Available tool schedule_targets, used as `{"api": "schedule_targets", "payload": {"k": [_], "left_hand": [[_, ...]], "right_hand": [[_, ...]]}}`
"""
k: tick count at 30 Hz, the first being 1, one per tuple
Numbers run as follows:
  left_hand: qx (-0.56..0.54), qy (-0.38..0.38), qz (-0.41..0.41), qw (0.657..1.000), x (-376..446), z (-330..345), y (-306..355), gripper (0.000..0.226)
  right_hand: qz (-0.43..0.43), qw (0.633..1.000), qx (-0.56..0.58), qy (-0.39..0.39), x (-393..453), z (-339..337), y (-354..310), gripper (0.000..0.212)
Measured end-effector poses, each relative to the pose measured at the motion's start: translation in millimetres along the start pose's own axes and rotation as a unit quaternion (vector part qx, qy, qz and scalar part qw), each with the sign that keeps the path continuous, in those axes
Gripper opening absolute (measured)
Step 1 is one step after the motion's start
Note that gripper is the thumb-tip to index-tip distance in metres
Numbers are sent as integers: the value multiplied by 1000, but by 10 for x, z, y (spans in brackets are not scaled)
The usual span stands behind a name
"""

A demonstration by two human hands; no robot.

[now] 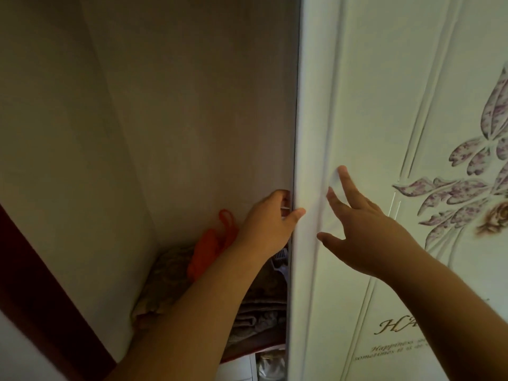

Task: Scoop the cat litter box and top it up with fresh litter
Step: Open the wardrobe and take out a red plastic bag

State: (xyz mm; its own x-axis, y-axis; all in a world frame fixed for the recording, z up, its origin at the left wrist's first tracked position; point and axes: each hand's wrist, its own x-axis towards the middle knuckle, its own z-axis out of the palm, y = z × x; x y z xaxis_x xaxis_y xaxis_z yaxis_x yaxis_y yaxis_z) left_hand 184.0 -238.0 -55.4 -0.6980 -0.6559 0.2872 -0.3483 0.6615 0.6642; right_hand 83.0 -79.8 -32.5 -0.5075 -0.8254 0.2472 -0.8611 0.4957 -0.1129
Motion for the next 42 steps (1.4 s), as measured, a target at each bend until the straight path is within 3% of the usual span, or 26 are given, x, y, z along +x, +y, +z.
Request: {"api": "schedule_targets", "payload": {"k": [9, 25, 42], "left_hand": [[-3, -8, 35, 999, 4, -112, -25, 52], [0, 0, 39, 999, -97, -385, -41, 55], [-45, 9, 8, 999, -66, -218, 29, 57]], "right_hand": [[78, 993, 83, 36, -19, 226, -335, 102], [85, 990, 98, 54, -59, 181, -580, 100], [61, 993, 80, 60, -59, 160, -322, 94]]}}
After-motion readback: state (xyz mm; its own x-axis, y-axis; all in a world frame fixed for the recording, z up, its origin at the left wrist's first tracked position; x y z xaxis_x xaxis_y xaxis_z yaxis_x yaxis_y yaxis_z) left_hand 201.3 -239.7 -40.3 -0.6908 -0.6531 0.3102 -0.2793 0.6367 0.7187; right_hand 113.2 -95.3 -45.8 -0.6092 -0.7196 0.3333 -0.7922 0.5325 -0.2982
